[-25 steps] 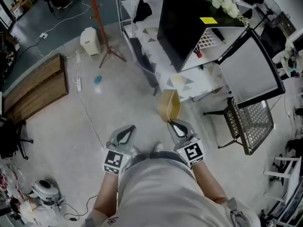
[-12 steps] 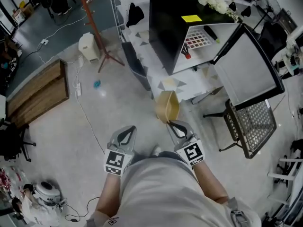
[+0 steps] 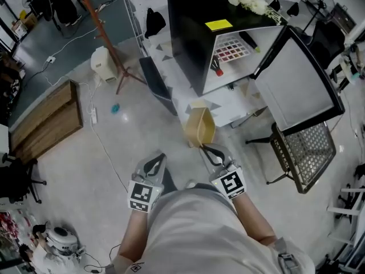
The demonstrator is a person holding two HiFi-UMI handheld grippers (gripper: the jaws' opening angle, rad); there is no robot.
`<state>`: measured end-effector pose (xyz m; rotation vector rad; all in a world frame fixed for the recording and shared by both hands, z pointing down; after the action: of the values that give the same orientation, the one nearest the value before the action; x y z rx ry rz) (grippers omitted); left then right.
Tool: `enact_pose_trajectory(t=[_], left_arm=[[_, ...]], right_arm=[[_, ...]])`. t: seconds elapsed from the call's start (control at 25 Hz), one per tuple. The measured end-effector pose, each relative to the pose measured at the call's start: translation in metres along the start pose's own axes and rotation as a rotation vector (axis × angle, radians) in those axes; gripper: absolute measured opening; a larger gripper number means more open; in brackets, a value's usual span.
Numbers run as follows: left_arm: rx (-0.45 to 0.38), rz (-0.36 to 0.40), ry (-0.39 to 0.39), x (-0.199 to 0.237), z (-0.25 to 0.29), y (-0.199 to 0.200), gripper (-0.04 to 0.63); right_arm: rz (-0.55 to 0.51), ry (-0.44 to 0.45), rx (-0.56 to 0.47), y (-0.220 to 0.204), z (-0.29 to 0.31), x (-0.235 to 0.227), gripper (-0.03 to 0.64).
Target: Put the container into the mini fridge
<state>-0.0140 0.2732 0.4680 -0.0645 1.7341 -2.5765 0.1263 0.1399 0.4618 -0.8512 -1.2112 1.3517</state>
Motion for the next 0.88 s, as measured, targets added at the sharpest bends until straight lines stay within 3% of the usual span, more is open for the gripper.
enact_pose_trajectory(t=[0.36, 0.88], left_arm=[[-0.008, 0.009, -0.075, 0.087, 0.053, 0.019, 0.009], [-0.003, 0.064, -0.285, 0.202, 0.125, 0.051, 0.009]], right_arm=[[-0.006, -0.06, 0.047, 0.014, 0.076, -0.036, 0.012], [0.069, -0.232, 0.118, 0.033, 0.174, -0.067, 0.012]])
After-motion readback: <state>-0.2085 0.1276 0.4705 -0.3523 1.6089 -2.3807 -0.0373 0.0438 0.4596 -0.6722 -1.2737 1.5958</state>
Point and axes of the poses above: the fingertips, and each gripper's own axes: z forward along the fingers, x to its left, y out of its top, the point moved 6 cm from there along -z, backward along the fingers, and after that the axes turned 3 degrees about -y, right-handed, at the moved point
